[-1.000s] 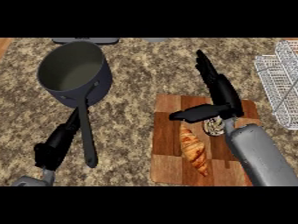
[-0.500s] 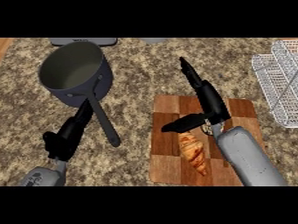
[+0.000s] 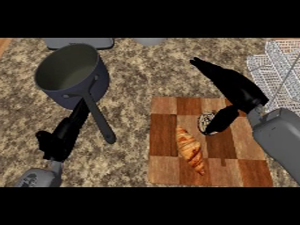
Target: Pick the cupcake from the cutting board and place it in the tiered basket
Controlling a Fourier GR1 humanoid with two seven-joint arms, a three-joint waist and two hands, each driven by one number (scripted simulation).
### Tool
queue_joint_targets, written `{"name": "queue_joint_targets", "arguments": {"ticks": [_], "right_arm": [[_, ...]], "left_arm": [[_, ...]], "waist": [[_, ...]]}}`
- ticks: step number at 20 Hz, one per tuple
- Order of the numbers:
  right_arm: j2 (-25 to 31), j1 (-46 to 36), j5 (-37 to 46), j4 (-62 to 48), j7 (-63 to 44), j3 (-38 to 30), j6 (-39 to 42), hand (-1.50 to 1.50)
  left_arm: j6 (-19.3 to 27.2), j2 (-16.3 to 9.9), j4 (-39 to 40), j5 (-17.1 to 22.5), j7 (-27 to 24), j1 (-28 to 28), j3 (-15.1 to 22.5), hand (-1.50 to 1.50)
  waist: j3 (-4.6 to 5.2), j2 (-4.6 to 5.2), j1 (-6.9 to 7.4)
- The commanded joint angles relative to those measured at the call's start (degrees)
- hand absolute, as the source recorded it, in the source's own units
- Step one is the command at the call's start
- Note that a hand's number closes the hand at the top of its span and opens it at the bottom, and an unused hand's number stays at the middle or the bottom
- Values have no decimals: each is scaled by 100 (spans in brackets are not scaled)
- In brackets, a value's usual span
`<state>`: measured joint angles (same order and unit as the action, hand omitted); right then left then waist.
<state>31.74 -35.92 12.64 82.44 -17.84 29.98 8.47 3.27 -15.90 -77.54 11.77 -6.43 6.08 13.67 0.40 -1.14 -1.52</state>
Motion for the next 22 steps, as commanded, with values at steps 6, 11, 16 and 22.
{"name": "queue_joint_targets", "arguments": {"ticks": [6,11,16,22], "right_arm": [[641,-316,-246,1994,-2643,685,2221,-150],[253,-121,-474,2627,-3955,353,2542,-150],[-153,301,513,2700,-3958,407,2054,-150],[-155,431,1198,1876,-3875,638,2155,-150]], "left_arm": [[49,79,-15,-114,-70,1,-5,0],[-221,39,-220,17,74,94,-184,0],[-180,248,-107,-231,61,63,-91,0],[-308,316,220,-369,-192,42,-55,0]], "waist": [[-26,25,-20],[-36,85,124],[-39,100,152],[-38,119,159]]}}
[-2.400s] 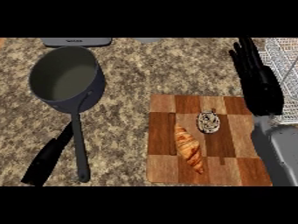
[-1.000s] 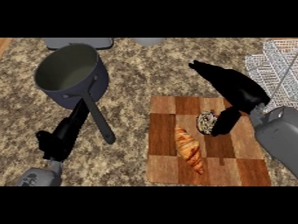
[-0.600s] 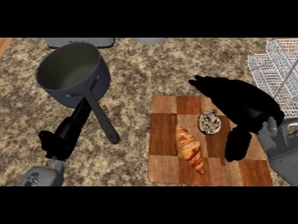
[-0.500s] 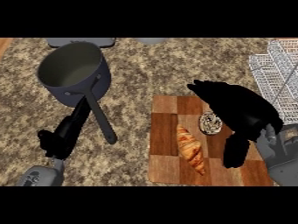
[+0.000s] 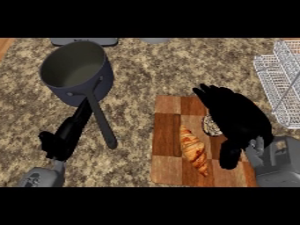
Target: Pick the cupcake from the cutting board and place it in the tiered basket
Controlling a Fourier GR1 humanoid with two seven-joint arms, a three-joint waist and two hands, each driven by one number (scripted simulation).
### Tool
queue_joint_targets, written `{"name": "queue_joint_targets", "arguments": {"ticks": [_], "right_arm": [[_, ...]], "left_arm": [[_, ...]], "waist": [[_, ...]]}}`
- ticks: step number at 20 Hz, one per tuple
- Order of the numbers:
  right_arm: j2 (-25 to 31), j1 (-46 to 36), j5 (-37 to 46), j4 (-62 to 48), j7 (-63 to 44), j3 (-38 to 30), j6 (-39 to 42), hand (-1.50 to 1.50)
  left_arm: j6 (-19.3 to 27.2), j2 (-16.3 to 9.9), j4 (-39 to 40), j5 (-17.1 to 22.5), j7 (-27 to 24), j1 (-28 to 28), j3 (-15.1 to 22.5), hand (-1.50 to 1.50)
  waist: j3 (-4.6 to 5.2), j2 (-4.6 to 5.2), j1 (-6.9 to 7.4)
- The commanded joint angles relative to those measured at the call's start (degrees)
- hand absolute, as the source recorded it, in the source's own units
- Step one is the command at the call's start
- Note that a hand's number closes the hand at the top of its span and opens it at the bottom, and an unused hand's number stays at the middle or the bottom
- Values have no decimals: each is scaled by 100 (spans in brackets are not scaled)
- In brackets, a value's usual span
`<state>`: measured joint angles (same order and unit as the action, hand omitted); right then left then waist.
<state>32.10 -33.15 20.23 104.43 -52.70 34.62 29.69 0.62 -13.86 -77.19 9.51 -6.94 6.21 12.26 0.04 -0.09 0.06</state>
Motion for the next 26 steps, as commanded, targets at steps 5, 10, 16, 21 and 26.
{"name": "queue_joint_targets", "arguments": {"ticks": [5,10,16,21,26], "right_arm": [[-647,355,641,-697,-191,-38,242,-150],[-755,801,1550,-1300,986,-149,-185,-150],[-894,974,1898,-1606,1127,-670,-29,-150],[-1119,1232,2306,-1705,1484,-866,53,-150],[-1311,1223,2750,-2301,2038,-989,-241,-150]], "left_arm": [[-269,19,288,39,2,257,-334,0],[-96,269,37,-229,80,75,-287,0],[-187,289,-267,-402,268,-10,-323,0],[-348,447,-87,-424,125,-33,-492,0],[-173,653,427,-812,-186,255,-533,0]], "waist": [[-2,13,2],[-4,11,13],[-4,6,11],[-4,6,7],[-4,14,2]]}}
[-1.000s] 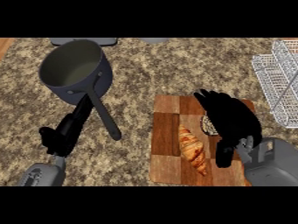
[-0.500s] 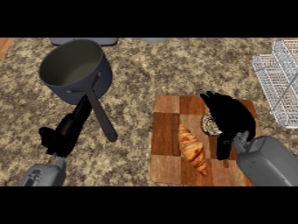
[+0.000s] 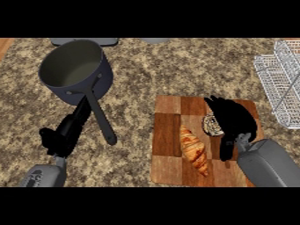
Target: Pick the cupcake from the cutting board and place it in the tiered basket
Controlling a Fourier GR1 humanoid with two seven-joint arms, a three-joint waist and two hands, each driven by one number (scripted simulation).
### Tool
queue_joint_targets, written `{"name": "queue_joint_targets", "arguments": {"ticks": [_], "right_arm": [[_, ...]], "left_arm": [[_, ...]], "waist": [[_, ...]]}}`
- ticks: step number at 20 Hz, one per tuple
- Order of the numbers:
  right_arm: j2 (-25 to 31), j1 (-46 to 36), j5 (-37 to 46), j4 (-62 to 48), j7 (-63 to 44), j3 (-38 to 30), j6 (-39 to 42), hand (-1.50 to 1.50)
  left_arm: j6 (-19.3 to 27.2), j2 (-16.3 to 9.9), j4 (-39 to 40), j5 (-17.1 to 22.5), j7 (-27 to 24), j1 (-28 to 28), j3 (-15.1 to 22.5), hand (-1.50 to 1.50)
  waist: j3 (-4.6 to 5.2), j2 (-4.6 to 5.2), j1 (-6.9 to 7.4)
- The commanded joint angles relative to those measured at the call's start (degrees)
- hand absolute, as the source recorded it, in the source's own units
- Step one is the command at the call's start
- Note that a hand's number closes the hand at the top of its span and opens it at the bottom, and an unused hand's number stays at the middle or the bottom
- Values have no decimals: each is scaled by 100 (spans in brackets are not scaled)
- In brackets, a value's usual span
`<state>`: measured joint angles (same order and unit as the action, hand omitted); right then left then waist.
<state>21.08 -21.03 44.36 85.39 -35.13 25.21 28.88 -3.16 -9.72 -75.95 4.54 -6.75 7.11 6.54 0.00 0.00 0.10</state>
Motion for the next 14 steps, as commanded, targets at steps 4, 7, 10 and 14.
{"name": "queue_joint_targets", "arguments": {"ticks": [4,7,10,14], "right_arm": [[-625,-40,578,-549,282,-193,-55,-150],[-400,219,667,-818,1047,-411,-375,-150],[-708,176,486,-614,1294,-394,-915,150],[-778,75,745,-571,1485,-461,-917,150]], "left_arm": [[-171,8,-671,-132,196,-522,-5,0],[-141,207,-117,-240,39,-188,-63,0],[22,271,-174,-336,3,-180,12,0],[-293,38,-112,-84,304,186,-376,0]], "waist": [[0,-2,20],[0,1,0],[-2,4,4],[0,-2,-7]]}}
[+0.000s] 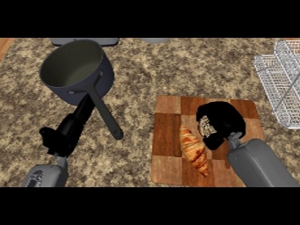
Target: Pick the cupcake from the cutting board and place it in the tiered basket
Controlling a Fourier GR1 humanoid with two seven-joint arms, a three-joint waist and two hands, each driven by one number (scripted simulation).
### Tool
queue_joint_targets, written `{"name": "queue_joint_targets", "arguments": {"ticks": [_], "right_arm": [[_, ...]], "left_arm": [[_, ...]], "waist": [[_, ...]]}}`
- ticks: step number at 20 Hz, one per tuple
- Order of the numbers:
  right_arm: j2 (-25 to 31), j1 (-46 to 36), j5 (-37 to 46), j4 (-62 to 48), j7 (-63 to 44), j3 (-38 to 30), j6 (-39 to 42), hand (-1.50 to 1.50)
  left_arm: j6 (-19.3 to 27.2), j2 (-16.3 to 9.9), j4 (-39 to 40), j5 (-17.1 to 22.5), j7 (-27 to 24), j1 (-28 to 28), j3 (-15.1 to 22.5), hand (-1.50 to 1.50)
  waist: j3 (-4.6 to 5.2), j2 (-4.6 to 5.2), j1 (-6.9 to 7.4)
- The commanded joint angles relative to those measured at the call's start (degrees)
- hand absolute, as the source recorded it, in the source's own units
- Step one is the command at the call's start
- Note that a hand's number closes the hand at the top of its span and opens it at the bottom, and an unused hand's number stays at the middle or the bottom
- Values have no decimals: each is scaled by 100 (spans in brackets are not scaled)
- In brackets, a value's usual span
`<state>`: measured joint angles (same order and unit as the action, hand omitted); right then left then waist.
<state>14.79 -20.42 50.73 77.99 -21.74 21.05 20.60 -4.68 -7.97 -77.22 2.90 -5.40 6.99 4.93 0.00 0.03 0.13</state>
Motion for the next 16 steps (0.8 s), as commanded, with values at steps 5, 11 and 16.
{"name": "queue_joint_targets", "arguments": {"ticks": [5,11,16], "right_arm": [[3,492,372,326,658,-152,-238,150],[390,1532,224,-434,-2438,-2832,-1539,150],[379,2333,467,275,-3885,-3773,-2333,150]], "left_arm": [[-221,-130,-292,32,135,-166,-270,0],[247,-160,-69,15,33,-416,-553,0],[130,-218,-257,17,-56,-605,-500,0]], "waist": [[0,-11,-18],[24,-169,-1257],[32,-165,-820]]}}
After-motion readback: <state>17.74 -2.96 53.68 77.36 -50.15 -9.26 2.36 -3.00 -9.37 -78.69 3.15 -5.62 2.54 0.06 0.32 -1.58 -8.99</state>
